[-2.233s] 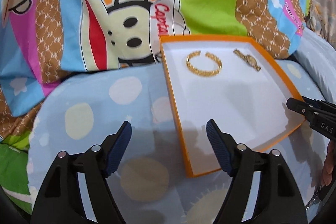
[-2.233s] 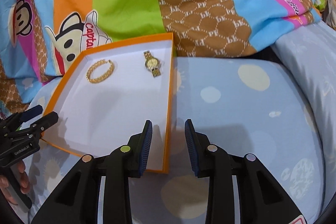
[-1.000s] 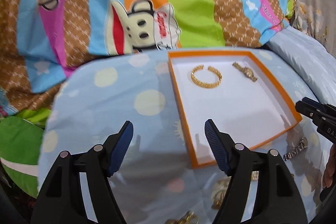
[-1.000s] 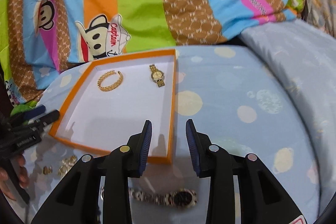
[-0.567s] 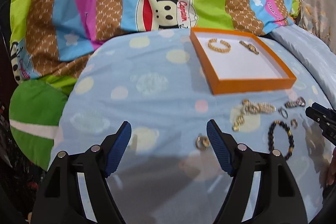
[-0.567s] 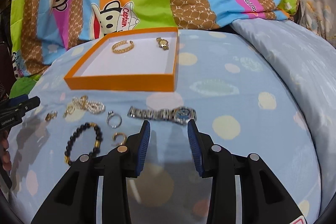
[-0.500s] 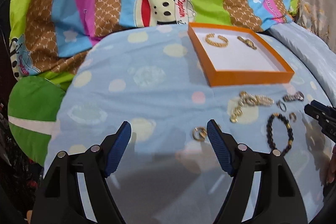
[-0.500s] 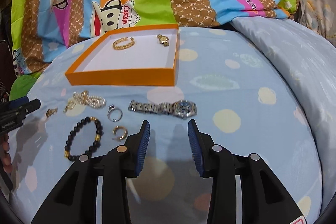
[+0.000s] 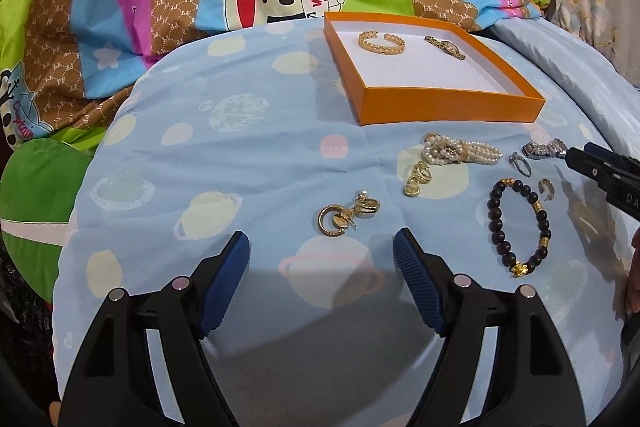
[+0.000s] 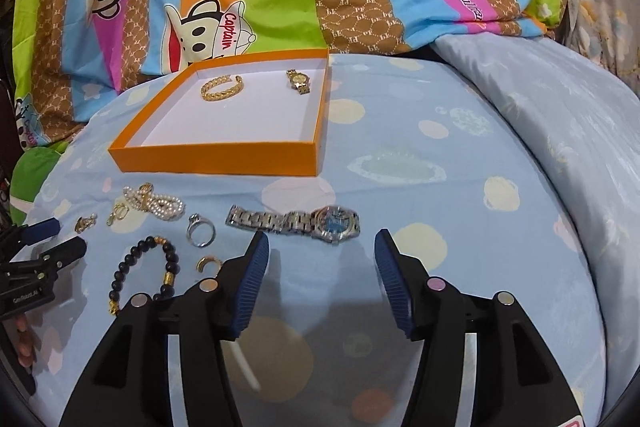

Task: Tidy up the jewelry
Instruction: 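Grasp the silver blue-faced watch with the right tool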

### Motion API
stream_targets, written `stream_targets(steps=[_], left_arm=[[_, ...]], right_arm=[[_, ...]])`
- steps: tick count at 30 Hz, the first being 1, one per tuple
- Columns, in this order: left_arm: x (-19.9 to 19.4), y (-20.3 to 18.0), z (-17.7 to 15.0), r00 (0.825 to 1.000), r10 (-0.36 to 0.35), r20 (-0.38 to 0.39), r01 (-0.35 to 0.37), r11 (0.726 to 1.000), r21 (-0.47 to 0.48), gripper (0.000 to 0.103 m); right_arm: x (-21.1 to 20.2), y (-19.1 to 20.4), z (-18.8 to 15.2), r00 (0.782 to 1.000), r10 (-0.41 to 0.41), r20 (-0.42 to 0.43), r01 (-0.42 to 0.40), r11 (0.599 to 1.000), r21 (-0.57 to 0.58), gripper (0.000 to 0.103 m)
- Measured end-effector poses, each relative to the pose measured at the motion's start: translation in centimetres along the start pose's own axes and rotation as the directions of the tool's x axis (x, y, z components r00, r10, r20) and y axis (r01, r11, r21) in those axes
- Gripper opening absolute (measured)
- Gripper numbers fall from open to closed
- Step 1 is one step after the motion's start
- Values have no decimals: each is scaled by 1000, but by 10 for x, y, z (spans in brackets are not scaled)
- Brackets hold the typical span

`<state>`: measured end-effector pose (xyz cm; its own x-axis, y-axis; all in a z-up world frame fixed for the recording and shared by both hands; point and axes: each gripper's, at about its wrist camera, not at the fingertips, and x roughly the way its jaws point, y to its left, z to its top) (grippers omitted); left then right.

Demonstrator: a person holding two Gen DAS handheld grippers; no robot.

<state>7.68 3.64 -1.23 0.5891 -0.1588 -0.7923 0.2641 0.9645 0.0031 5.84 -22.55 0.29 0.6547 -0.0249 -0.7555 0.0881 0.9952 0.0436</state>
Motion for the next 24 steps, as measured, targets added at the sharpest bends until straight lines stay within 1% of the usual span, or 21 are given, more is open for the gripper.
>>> stream_targets(steps=[6, 9, 11, 15, 20, 24], left_arm=[[2, 6, -1, 1000, -14, -7, 14, 999, -32, 74], [3, 7, 0, 1000, -17, -7, 16, 999, -36, 74], [3, 7, 0, 1000, -17, -7, 17, 999, -36, 74], [3, 9, 0, 1000, -19, -7, 19, 999, -49, 74], [4, 9, 1, 1000, -16, -7, 16, 999, -49, 74], [4, 10, 1, 1000, -16, -7, 16, 999, -52, 74]], right_arm=[[13, 1, 18, 999, 34, -7, -34, 999, 6, 57], [25, 1, 22, 998, 41, -43, -40, 999, 27, 57], [32, -1, 21, 995, 61, -73, -57, 997, 48, 57], [30, -4, 14, 992, 90, -87, -84, 994, 66, 57], [19, 2, -1, 992, 88, -92, -87, 996, 11, 58], [8, 9, -12, 989, 116, -94, -117, 993, -2, 58]])
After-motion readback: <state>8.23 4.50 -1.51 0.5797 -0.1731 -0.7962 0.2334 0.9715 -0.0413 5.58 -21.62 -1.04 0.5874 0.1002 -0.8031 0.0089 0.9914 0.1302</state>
